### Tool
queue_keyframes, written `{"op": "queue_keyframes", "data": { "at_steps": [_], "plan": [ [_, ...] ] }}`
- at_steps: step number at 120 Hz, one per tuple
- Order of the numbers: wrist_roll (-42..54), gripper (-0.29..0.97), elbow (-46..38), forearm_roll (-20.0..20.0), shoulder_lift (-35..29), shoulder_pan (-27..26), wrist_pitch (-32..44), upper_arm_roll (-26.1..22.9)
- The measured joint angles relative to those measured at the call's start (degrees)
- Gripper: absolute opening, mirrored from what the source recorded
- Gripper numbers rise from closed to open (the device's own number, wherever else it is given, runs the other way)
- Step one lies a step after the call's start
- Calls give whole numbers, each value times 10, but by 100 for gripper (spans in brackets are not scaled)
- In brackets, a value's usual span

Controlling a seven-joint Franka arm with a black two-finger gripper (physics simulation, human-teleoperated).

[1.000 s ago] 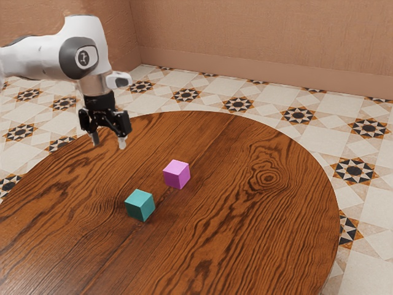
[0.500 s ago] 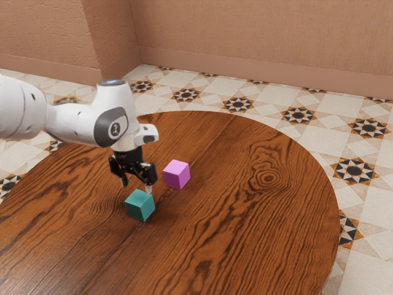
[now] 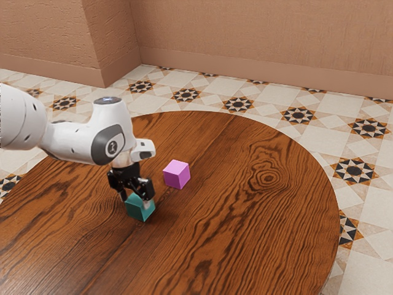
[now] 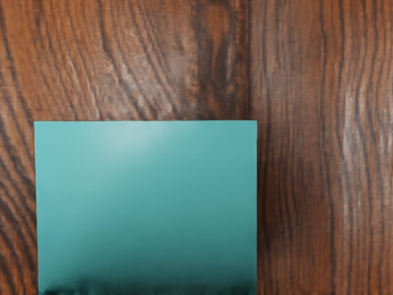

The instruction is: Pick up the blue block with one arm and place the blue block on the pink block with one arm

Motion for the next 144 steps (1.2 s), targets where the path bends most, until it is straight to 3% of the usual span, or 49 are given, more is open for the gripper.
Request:
{"op": "queue_keyframes", "data": {
  "at_steps": [88, 121, 144],
  "plan": [
    [32, 60, 37, -52, 65, 13, 5, 0],
    [37, 39, 36, -65, 73, 11, 6, 0],
    [34, 32, 38, -66, 52, 9, 6, 1]
  ]
}}
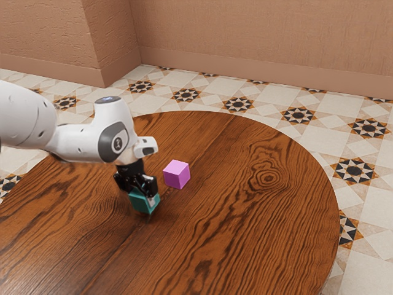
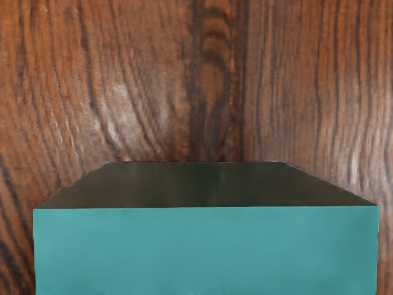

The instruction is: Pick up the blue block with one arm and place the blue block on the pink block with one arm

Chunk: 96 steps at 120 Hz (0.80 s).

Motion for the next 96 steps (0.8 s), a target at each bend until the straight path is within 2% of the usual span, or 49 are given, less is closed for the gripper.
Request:
{"op": "queue_keyframes", "data": {
  "at_steps": [14, 20, 47, 69, 83, 96],
  "plan": [
    [-3, 30, 2, 7, -31, -1, -2, 2],
    [-5, 30, 36, 18, -28, 1, -8, 2],
    [-13, 31, 198, 35, 61, 4, -64, 1],
    [-29, 31, 350, 16, 167, 34, -129, -11],
    [-38, 29, 410, 9, 207, 47, -165, -22],
    [-45, 29, 425, 7, 216, 48, -188, -23]
  ]
}}
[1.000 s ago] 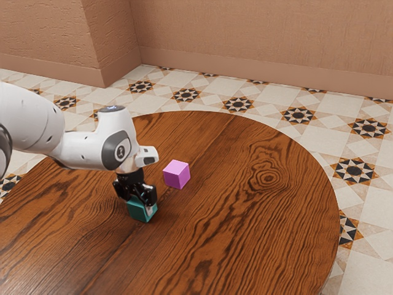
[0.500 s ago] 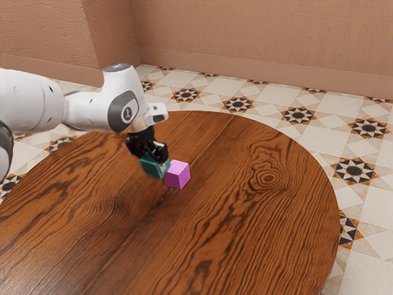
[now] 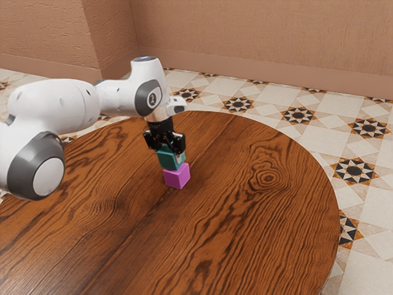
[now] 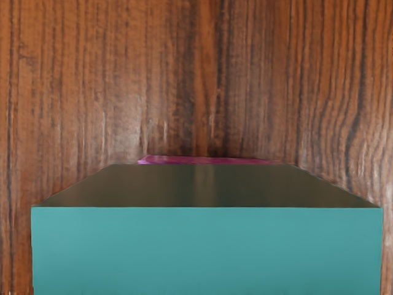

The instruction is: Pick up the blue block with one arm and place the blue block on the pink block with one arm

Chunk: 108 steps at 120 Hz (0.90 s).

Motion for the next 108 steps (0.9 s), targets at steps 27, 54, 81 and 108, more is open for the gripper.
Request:
{"op": "queue_keyframes", "data": {
  "at_steps": [27, 54, 81, 108],
  "plan": [
    [-8, 34, 14, 1, 3, -1, -23, 0],
    [-10, 39, 30, -1, 15, -1, -31, 0],
    [-2, 55, 37, -4, 17, -1, -34, -3],
    [13, 62, -65, -2, -151, 7, -45, -6]
  ]
}}
